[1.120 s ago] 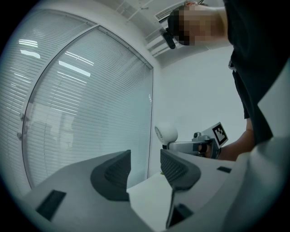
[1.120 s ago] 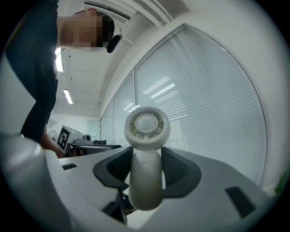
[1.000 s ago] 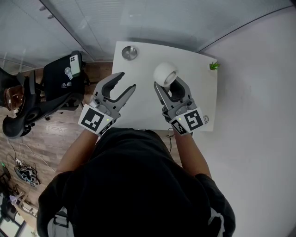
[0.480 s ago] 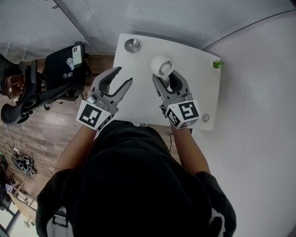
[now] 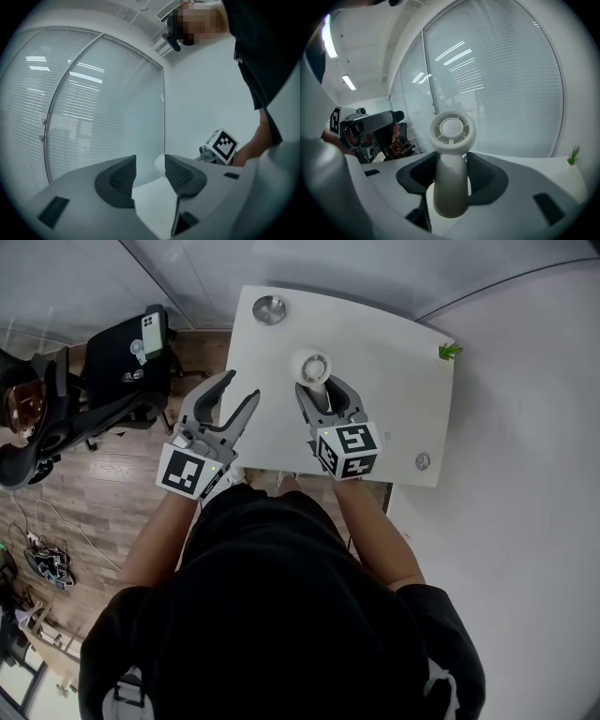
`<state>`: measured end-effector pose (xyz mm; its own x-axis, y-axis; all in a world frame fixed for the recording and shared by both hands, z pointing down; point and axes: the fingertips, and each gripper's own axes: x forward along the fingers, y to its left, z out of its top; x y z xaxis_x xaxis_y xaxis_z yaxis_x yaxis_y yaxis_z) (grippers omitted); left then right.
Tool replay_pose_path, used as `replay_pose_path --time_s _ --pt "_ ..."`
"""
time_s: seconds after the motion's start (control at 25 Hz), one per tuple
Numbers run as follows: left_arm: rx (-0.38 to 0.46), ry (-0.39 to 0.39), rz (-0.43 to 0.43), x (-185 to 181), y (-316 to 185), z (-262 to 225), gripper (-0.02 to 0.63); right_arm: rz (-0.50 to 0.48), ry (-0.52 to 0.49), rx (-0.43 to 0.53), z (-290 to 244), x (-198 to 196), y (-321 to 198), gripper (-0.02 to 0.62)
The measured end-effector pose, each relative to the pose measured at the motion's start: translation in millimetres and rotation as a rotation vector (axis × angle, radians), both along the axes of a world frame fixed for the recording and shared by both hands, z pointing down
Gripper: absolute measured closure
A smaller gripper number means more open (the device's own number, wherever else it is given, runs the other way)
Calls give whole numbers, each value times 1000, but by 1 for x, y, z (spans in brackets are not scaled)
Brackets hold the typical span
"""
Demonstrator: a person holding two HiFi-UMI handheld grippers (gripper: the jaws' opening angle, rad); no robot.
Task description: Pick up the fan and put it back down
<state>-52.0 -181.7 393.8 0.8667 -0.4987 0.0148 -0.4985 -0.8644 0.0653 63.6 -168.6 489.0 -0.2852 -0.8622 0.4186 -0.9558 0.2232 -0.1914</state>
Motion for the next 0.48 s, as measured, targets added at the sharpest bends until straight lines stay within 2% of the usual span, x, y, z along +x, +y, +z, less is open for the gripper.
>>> replay_pose_path --time_s 0.2,0.48 --pt "-5 3 58 -17 2 19 414 72 5 -83 44 -27 7 400" --pt "-46 -45 124 -39 15 61 416 172 21 -175 107 -59 26 400"
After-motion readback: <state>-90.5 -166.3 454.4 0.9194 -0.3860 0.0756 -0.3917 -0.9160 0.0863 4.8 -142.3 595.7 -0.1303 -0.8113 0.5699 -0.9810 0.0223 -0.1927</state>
